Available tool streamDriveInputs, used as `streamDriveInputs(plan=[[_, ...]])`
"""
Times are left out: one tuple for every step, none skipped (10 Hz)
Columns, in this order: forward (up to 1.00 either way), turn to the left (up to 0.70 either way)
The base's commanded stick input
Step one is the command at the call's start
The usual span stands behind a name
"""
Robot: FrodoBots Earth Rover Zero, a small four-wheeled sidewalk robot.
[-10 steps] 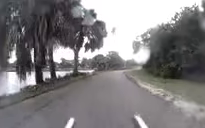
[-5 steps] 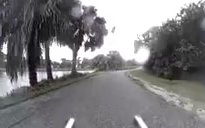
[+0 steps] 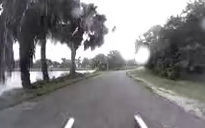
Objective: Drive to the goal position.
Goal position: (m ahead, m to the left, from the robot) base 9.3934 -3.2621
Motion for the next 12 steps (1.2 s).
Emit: streamDriveInputs(plan=[[0.85,-0.16],[0.85,0.0],[0.85,0.0],[0.85,0.0],[0.85,0.0],[0.85,0.0],[0.85,0.0],[0.85,0.0],[0.85,0.0],[0.85,0.0],[0.85,0.0],[0.85,0.0]])
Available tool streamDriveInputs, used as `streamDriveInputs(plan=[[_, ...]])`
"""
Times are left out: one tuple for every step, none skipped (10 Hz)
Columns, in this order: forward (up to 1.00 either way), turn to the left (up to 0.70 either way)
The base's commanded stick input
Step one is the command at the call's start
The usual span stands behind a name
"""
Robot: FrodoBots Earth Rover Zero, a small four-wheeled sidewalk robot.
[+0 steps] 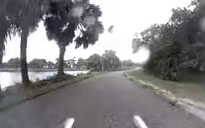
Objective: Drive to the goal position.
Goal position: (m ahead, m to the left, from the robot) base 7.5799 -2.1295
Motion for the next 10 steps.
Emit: streamDriveInputs(plan=[[0.85,-0.01],[0.85,-0.3],[0.85,-0.34],[0.85,-0.18],[0.85,0.0],[0.85,0.0],[0.85,0.0],[0.85,0.0],[0.85,0.0],[0.85,0.0]])
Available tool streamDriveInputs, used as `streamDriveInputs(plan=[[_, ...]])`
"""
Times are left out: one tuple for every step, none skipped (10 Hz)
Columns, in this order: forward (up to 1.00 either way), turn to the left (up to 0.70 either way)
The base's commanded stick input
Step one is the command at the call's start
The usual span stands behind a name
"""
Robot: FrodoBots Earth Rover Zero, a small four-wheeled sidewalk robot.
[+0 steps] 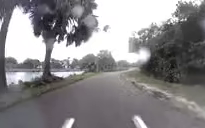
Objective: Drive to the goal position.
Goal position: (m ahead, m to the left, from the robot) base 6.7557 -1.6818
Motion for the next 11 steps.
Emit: streamDriveInputs(plan=[[0.85,0.0],[0.85,0.0],[0.85,0.0],[0.85,0.0],[0.85,0.0],[0.85,0.0],[0.85,-0.02],[0.85,-0.06],[0.85,-0.27],[0.85,-0.34],[0.85,-0.34]])
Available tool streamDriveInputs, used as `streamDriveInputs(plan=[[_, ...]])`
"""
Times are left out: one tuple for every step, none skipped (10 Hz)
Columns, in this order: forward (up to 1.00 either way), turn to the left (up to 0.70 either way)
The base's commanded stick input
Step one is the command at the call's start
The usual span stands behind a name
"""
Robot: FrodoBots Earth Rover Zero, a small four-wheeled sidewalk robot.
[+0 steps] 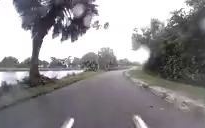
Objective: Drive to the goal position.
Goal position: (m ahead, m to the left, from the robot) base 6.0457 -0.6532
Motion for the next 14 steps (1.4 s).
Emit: streamDriveInputs(plan=[[0.85,-0.34],[0.85,-0.34],[0.85,-0.23],[0.85,-0.06],[0.85,0.0],[0.85,0.0],[0.85,0.0],[0.85,0.0],[0.85,0.0],[0.85,0.0],[0.85,0.0],[0.85,0.0],[0.85,0.0],[0.85,0.0]])
